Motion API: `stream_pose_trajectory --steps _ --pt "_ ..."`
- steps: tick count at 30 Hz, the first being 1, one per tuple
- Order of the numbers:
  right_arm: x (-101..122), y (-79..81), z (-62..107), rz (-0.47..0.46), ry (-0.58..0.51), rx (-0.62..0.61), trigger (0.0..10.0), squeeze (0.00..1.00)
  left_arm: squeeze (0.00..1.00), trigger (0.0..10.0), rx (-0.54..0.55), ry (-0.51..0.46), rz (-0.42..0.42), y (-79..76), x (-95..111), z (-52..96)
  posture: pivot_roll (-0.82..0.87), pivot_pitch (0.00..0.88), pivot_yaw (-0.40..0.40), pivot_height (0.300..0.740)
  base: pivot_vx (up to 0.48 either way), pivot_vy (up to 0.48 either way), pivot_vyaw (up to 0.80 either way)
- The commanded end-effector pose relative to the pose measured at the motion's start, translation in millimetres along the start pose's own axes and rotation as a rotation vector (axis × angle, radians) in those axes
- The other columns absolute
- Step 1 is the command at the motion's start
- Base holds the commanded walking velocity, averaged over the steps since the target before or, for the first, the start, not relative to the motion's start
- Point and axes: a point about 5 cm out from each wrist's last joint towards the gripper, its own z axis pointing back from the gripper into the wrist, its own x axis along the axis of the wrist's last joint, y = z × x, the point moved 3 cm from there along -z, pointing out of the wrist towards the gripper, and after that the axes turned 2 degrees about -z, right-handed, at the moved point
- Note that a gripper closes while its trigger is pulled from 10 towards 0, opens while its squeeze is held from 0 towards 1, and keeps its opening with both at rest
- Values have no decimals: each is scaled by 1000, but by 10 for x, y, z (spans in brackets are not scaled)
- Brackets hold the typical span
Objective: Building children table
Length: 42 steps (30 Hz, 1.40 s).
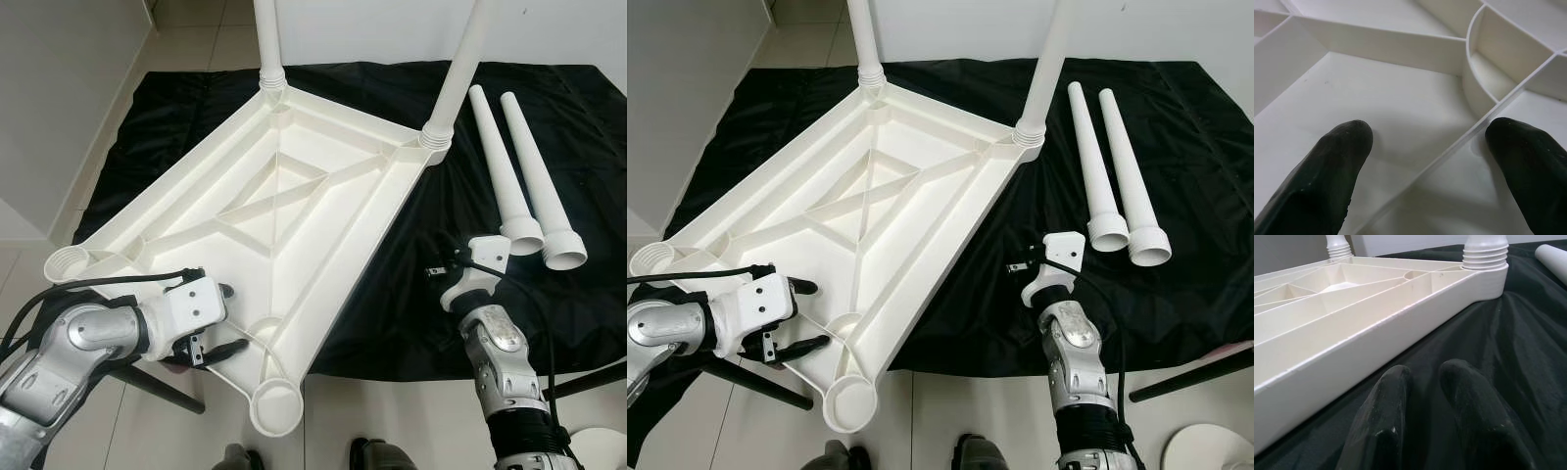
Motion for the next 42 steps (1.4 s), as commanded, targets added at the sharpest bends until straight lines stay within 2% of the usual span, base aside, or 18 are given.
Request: stream_pose_trajectory --steps 1,2,3,5,6,10,16,25,28,30,35,36,37,38,39,40,41,42 --pt "-59 18 6 -3 25 -2 10000 0 0 10000 -280 72 82 -346 -235 -49 -71 164 59 740 0 0 0" --pt "-59 18 6 -3 25 -2 10000 0 0 10000 -280 72 82 -346 -235 -49 -71 164 59 740 0 0 0" --pt "-63 14 15 -1 26 -5 10000 0 0 4392 -298 19 114 -354 -161 -48 -73 165 63 740 0 0 0" --pt "-63 14 15 -1 26 -5 10000 0 0 4392 -298 19 114 -354 -161 -48 -73 165 63 740 0 0 0" --pt "-66 5 27 0 26 -10 10000 0 0 0 -313 -45 161 -359 -76 -36 -73 166 66 740 0 0 0" --pt "-67 2 35 2 27 -13 10000 0 0 0 -320 -96 201 -351 -10 -19 -73 168 67 740 0 0 0" --pt "-72 -2 37 1 30 -16 10000 0 0 0 -319 -106 210 -342 7 -16 -72 170 67 740 0 0 0" --pt "-63 -14 25 1 28 -22 10000 0 0 0 -318 -116 236 -424 26 -66 -73 166 67 740 0 0 0" --pt "-61 -18 27 2 26 -24 10000 0 0 0 -293 -125 246 -400 33 -88 -74 166 66 740 0 0 0" --pt "-59 -25 25 0 26 -29 10000 0 0 0 -204 -132 247 -300 40 -157 -72 168 63 740 0 0 0" --pt "-62 -29 21 -2 27 -32 10000 0 0 39 -107 -138 225 -195 61 -234 -70 168 62 740 0 0 0" --pt "-63 -28 18 -3 27 -32 10000 0 0 6824 -80 -151 201 -170 99 -262 -70 168 61 740 0 0 0" --pt "-64 -27 17 -3 27 -32 10000 0 0 6824 -63 -161 184 -155 129 -280 -70 168 61 740 0 0 0" --pt "-65 -23 14 -4 26 -31 10000 0 0 10000 -57 -172 187 -154 163 -300 -70 166 61 740 0 0 0" --pt "-65 -23 14 -4 26 -31 10000 0 0 10000 -57 -172 187 -154 163 -300 -70 166 61 740 0 0 0" --pt "-65 -20 12 -5 26 -31 10000 0 306 10000 -68 -186 197 -168 195 -311 -71 166 61 740 0 0 0" --pt "-65 -20 12 -5 26 -31 10000 0 306 10000 -68 -186 197 -168 195 -311 -71 166 61 740 0 0 0" --pt "-65 -19 9 -5 25 -32 10000 0 1000 10000 -80 -200 207 -184 227 -318 -72 164 63 740 0 0 0"
